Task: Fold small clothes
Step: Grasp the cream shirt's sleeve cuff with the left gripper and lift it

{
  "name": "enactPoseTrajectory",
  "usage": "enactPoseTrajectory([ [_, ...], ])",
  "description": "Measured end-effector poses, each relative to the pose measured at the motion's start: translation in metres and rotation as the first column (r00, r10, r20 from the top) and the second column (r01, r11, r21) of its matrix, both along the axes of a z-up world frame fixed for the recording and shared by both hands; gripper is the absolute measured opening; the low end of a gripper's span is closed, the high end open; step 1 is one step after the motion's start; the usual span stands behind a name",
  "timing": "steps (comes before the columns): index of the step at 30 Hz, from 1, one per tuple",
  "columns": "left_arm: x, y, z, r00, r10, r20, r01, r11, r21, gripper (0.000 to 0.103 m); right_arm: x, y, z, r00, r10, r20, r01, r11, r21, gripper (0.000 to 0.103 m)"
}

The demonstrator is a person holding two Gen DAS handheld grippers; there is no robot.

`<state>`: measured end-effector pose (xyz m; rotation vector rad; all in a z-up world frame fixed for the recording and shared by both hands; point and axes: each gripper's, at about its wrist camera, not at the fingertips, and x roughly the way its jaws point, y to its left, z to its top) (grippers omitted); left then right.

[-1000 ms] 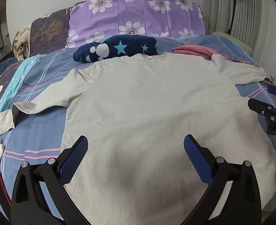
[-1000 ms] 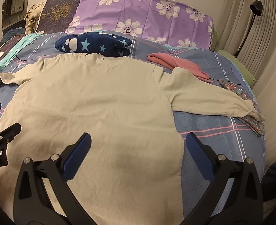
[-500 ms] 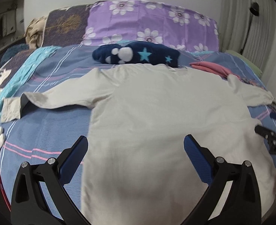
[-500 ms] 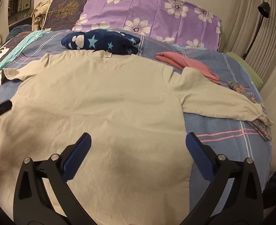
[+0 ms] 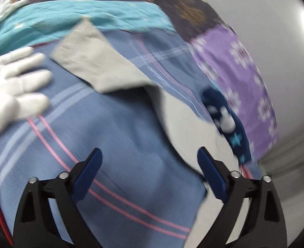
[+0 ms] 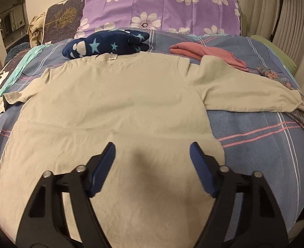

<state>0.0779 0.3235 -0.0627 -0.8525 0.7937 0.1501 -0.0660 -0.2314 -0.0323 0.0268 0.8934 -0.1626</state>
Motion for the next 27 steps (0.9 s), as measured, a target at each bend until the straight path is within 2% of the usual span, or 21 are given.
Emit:
enactPoseTrajectory([
  [2,0.010,0.022,0.000,0.996,0.080,-0.042,-0.078,0.996,0.050,0.070,0.002,0.001,-0.002,1.000,-0.006,-0.013,0.006,1.000,-0.012,0.075],
  [3,0.015,0.029,-0.001,0.992,0.112,-0.066,-0.107,0.992,0.068,0.068,0.004,0.001,-0.002,1.000,-0.007,-0.016,0.006,1.000,-0.016,0.075],
  [5,0.027,0.048,-0.008,0.979,0.170,-0.112,-0.165,0.985,0.055,0.066,0.007,0.005,-0.003,1.000,-0.008,-0.018,0.008,1.000,-0.018,0.075],
  [8,0.039,0.066,-0.020,0.968,0.210,-0.136,-0.213,0.977,-0.002,0.066,0.010,0.006,-0.003,1.000,-0.006,-0.020,0.005,1.000,-0.016,0.077],
  [12,0.056,0.082,-0.017,0.957,0.264,-0.123,-0.260,0.965,0.043,0.065,0.015,0.011,-0.003,1.000,0.004,-0.026,-0.004,1.000,-0.027,0.078],
  [13,0.059,0.086,-0.016,0.955,0.274,-0.117,-0.268,0.961,0.065,0.055,0.016,0.012,-0.003,1.000,0.005,-0.026,-0.005,1.000,-0.028,0.078],
  [14,0.066,0.087,-0.014,0.954,0.276,-0.119,-0.265,0.959,0.096,0.033,0.016,0.012,-0.003,1.000,0.005,-0.025,-0.006,1.000,-0.028,0.078],
  [16,0.071,0.095,-0.015,0.958,0.264,-0.109,-0.253,0.962,0.104,0.002,0.017,0.012,-0.003,1.000,0.003,-0.023,-0.004,1.000,-0.030,0.079],
  [18,0.077,0.093,-0.007,0.961,0.263,-0.091,-0.251,0.960,0.121,0.001,0.017,0.010,-0.004,1.000,-0.001,-0.024,0.000,1.000,-0.030,0.079],
  [21,0.095,0.065,0.035,0.984,0.176,-0.006,-0.170,0.960,0.222,0.001,0.020,0.005,-0.005,1.000,-0.012,-0.027,0.011,1.000,-0.025,0.079],
  [23,0.107,0.028,0.078,0.995,0.060,0.074,-0.080,0.949,0.304,0.001,0.021,0.002,-0.006,0.999,-0.020,-0.026,0.019,1.000,-0.010,0.079],
  [25,0.117,-0.011,0.112,0.989,-0.053,0.137,0.002,0.937,0.349,0.001,0.022,0.000,-0.007,0.999,-0.023,-0.023,0.023,1.000,0.007,0.079],
  [27,0.123,-0.068,0.146,0.960,-0.205,0.193,0.116,0.912,0.394,0.001,0.021,0.000,-0.008,1.000,-0.020,-0.019,0.021,1.000,0.018,0.079],
])
